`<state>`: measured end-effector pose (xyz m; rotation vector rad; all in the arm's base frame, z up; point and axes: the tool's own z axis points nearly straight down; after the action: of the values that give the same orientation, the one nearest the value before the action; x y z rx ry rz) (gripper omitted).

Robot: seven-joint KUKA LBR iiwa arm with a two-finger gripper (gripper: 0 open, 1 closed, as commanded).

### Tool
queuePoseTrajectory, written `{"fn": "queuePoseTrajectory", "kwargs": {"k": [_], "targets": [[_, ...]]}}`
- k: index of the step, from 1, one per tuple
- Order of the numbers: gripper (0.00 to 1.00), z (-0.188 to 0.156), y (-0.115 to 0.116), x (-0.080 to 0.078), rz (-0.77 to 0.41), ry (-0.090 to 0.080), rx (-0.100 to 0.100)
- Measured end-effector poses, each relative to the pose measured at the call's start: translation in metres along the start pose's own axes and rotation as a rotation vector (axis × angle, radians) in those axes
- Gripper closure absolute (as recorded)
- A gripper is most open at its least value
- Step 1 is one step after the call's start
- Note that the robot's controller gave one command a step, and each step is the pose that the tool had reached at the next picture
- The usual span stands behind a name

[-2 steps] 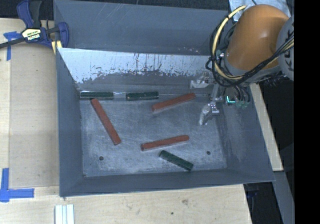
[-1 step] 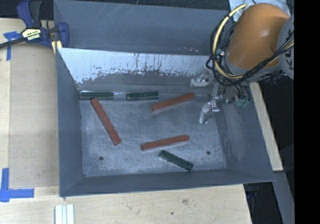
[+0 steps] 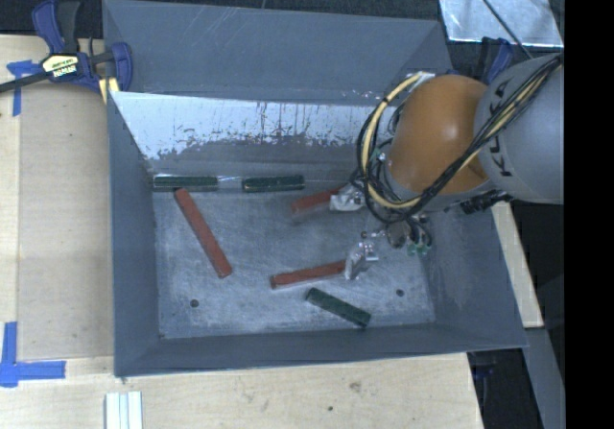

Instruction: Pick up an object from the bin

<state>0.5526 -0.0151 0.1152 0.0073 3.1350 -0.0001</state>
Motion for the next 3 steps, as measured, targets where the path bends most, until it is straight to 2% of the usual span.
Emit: {"fn": "queuePoseTrajectory", "kwargs": {"k": [1, 2, 3], "targets": [[0.0, 0.024, 0.009, 0.007, -0.069, 0.009, 0.0], [0.0, 0.009, 0.016, 0.008, -0.078, 0.001, 0.0], [0.0, 0.031, 0.035, 0.025, -0.04, -0.012, 0.004]]}}
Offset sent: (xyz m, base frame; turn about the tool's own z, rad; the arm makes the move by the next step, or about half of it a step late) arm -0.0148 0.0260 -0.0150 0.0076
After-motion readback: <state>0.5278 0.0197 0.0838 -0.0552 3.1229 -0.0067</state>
